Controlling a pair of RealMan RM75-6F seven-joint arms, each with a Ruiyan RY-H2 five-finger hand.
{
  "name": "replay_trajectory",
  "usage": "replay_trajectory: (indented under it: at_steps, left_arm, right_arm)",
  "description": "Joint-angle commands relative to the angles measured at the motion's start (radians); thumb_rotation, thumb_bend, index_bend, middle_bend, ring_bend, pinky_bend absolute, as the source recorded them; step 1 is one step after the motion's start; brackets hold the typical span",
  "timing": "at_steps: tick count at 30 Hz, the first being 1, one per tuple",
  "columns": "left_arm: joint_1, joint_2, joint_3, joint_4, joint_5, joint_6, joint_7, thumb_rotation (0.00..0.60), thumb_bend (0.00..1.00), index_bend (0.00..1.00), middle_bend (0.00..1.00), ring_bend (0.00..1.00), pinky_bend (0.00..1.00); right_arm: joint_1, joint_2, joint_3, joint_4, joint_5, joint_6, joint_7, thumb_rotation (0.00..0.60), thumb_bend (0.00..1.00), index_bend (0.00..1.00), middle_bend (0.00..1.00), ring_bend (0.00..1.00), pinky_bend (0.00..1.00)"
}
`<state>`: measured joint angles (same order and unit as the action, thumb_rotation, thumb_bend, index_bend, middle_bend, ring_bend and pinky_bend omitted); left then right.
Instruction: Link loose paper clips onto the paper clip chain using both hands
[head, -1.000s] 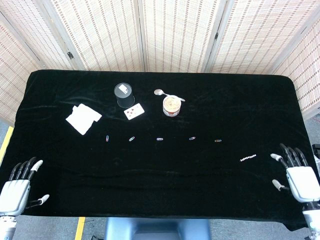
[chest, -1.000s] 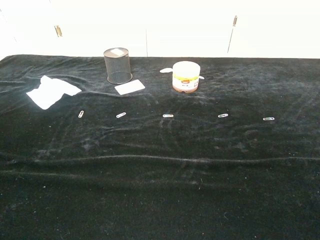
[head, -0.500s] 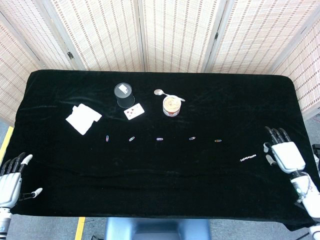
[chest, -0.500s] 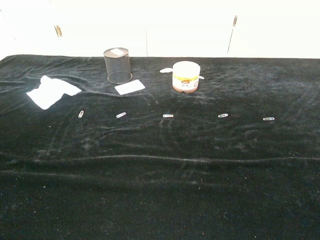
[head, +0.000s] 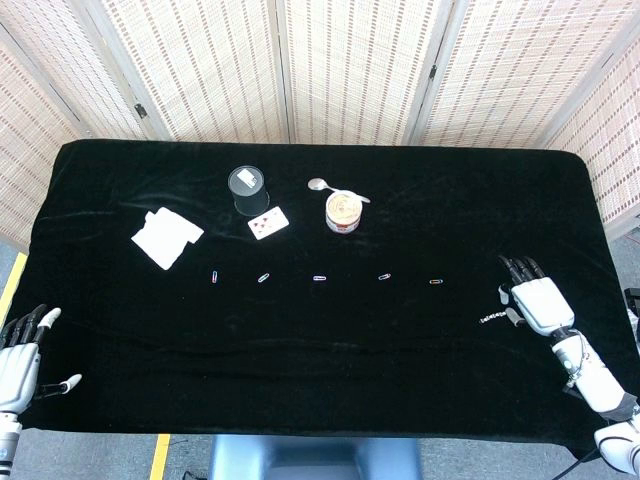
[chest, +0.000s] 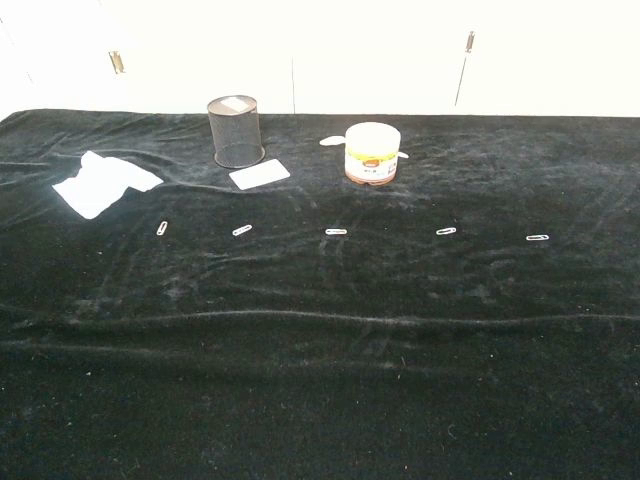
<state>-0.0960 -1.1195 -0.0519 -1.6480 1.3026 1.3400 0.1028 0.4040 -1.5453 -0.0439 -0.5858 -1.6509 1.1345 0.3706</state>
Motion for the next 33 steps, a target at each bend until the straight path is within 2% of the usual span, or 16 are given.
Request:
replay_trajectory:
  at_steps: [1, 27, 33]
  left_arm:
    - [0.002, 0.002, 0.001, -0.001, 0.002, 0.004, -0.005, 0.600, 0.09, 0.00, 0.00, 0.00, 0.00]
    - [0.006, 0.006, 0.005, 0.002, 0.008, 0.012, -0.022, 0.600, 0.08, 0.00, 0.00, 0.00, 0.00]
    - [0.005, 0.008, 0.004, 0.003, 0.005, 0.010, -0.028, 0.600, 0.09, 0.00, 0.00, 0.00, 0.00]
  right_arm:
    - [-0.002, 0.000, -0.009, -0.005, -0.002, 0.001, -0.008, 0.600, 0.40, 0.52, 0.00, 0.03, 0.00]
    - [0.014, -0.010, -0.033, -0.039, 0.021, -0.057, -0.031, 0.600, 0.40, 0.47, 0.00, 0.03, 0.00]
    - [0.018, -0.016, -0.033, -0.036, 0.027, -0.063, -0.026, 0.600, 0.42, 0.56, 0.00, 0.04, 0.00]
